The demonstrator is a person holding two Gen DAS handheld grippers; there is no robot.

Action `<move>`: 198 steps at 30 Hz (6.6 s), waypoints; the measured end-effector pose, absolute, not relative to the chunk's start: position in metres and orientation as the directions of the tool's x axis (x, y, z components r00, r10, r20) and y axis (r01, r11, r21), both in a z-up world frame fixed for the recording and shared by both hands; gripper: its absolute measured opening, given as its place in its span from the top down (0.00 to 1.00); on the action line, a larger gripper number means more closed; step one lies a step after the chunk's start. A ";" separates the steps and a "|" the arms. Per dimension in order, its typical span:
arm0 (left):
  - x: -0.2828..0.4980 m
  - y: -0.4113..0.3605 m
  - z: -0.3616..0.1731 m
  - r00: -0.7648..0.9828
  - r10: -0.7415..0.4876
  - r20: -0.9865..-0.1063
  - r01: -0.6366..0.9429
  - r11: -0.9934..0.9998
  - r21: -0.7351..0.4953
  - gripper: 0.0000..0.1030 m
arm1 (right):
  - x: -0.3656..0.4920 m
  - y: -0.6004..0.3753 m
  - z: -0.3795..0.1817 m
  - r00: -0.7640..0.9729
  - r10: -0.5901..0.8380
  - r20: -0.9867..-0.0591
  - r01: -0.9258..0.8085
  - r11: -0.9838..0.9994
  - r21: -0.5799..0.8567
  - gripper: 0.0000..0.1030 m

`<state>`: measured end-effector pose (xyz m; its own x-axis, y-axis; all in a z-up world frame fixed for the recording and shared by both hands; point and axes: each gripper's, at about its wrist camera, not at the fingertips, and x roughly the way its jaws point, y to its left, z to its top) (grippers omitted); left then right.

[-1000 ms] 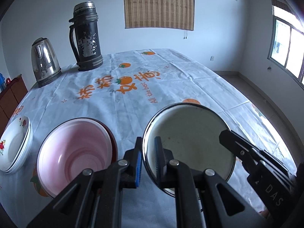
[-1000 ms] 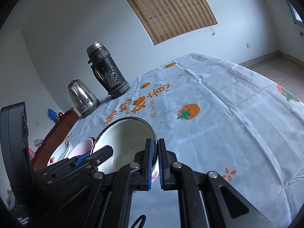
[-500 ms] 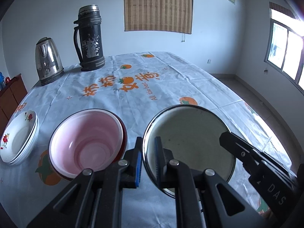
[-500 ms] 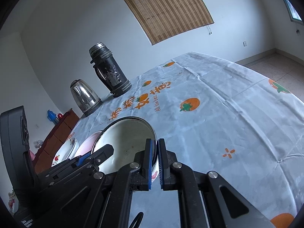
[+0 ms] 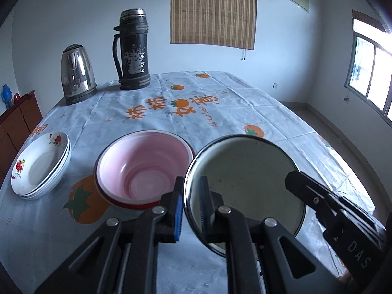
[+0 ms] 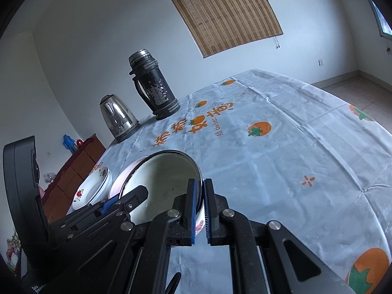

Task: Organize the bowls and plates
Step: 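Lift and carry the enamel bowl with both grippers over the nested bowls, then lower the enamel bowl into the nested bowls with both grippers, then open both grippers to release the enamel bowl rim, then reposition both grippers around the rim of the nested bowl stack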

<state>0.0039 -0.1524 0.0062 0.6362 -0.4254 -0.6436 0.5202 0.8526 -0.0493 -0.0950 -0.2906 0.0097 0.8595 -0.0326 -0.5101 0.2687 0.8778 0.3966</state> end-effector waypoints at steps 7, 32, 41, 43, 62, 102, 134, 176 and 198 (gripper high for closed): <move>0.004 -0.131 0.012 0.655 -0.420 -0.628 0.497 0.866 -0.061 0.91 | -0.093 -0.273 0.017 0.867 -0.015 -0.499 0.241 0.887 0.393 0.93; 0.030 -0.064 0.028 0.719 -0.359 -0.594 0.375 0.921 -0.103 0.91 | -0.052 -0.211 0.035 0.878 0.065 -0.474 0.122 0.928 0.353 0.93; 0.047 -0.064 0.035 0.729 -0.346 -0.590 0.359 0.928 -0.100 0.91 | -0.034 -0.208 0.043 0.881 0.079 -0.466 0.101 0.931 0.350 0.93; 0.050 -0.066 0.038 0.733 -0.344 -0.588 0.359 0.928 -0.095 0.91 | -0.030 -0.210 0.044 0.882 0.082 -0.463 0.099 0.930 0.353 0.93; 0.091 -0.110 0.027 0.689 -0.356 -0.631 0.389 0.917 -0.092 0.91 | 0.007 -0.248 0.034 0.871 0.046 -0.490 0.153 0.921 0.358 0.93; 0.112 -0.122 -0.002 0.662 -0.256 -0.705 0.359 0.933 -0.002 0.91 | 0.032 -0.252 0.003 0.802 0.097 -0.589 0.163 0.914 0.373 0.92; 0.105 -0.118 0.000 0.665 -0.257 -0.701 0.367 0.930 0.007 0.86 | 0.023 -0.243 0.010 0.807 0.033 -0.590 0.188 0.933 0.309 0.90; 0.098 -0.091 0.005 0.790 -0.262 -0.554 0.305 0.952 -0.015 0.22 | 0.001 -0.260 0.006 0.918 -0.112 -0.380 0.225 0.937 0.269 0.23; 0.080 -0.063 0.002 0.861 -0.260 -0.437 0.262 0.963 -0.056 0.22 | -0.059 -0.252 0.021 0.933 -0.278 -0.230 0.304 0.948 0.087 0.23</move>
<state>0.0804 -0.0631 0.0024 0.8613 -0.2598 -0.4366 0.2623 0.9634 -0.0558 -0.0590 -0.2521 0.0207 0.9325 -0.2781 -0.2303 0.3045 0.9485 0.0874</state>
